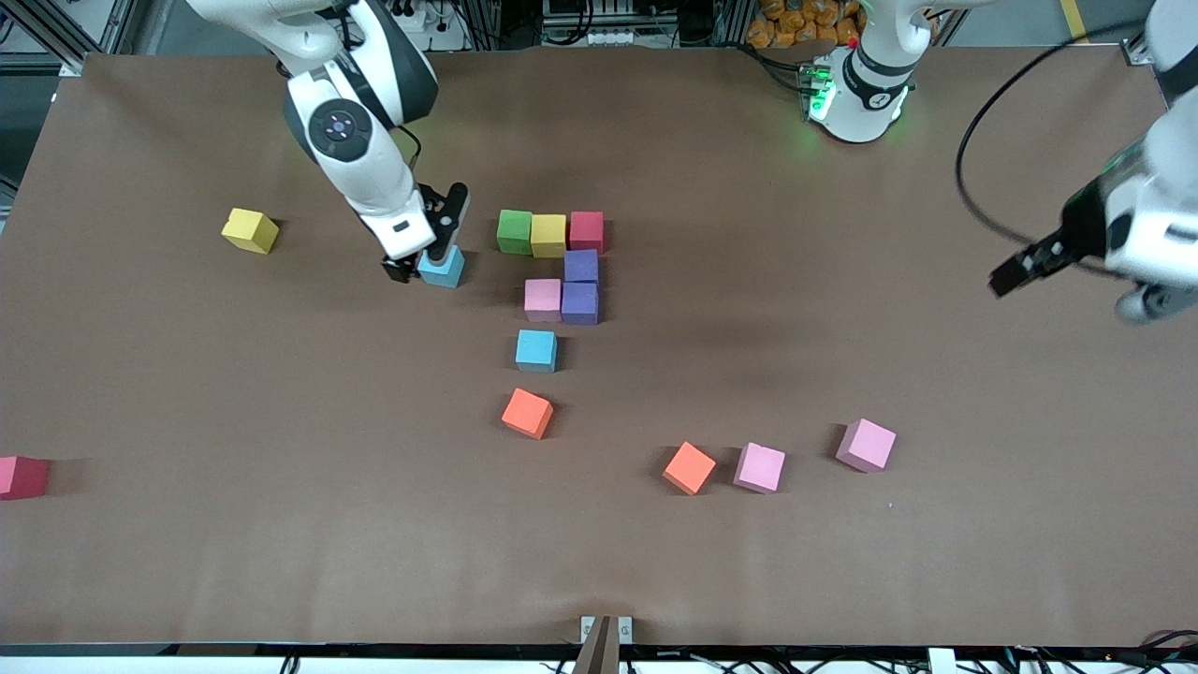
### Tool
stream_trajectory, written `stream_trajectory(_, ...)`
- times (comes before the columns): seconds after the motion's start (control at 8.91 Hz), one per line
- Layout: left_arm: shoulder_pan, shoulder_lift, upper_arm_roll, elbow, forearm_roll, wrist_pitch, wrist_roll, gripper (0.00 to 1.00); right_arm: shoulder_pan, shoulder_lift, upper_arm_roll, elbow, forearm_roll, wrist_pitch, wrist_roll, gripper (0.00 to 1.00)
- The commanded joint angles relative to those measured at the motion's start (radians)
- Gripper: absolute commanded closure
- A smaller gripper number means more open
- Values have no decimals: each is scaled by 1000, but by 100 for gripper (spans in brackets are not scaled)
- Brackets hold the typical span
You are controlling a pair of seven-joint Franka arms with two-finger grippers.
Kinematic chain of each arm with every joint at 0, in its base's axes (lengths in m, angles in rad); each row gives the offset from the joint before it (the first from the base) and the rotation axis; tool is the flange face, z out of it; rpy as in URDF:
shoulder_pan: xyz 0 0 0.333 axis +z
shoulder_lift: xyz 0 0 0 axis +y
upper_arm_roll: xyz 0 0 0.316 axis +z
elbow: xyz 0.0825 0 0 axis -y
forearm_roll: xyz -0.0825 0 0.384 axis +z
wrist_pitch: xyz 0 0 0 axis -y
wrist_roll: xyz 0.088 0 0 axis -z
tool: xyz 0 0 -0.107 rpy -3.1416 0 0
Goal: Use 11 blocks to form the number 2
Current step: 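Lower the right gripper onto the cyan cube near the green cube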
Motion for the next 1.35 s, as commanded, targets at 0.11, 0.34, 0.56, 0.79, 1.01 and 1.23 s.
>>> stream_trajectory(0.11,-19,-74,27,-25,-6,-50,209,25,-52,16,75,-45,24,83,-76,0)
stream_trajectory(0.34,-10,-19,24,76,-10,-113,233,24,-52,40,75,-85,24,132,-76,0)
stream_trajectory(0.56,2,-26,27,81,-12,-115,279,24,-66,54,75,-106,24,137,-76,0)
stream_trajectory(0.79,7,-26,29,81,-14,-113,282,24,-68,57,75,-111,22,146,-76,0)
stream_trajectory(1.01,2,-20,27,87,-15,-102,270,24,-68,79,74,-129,21,203,-74,0)
stream_trajectory(1.23,4,-18,26,87,-21,-99,267,24,-63,88,74,-142,16,227,-73,0)
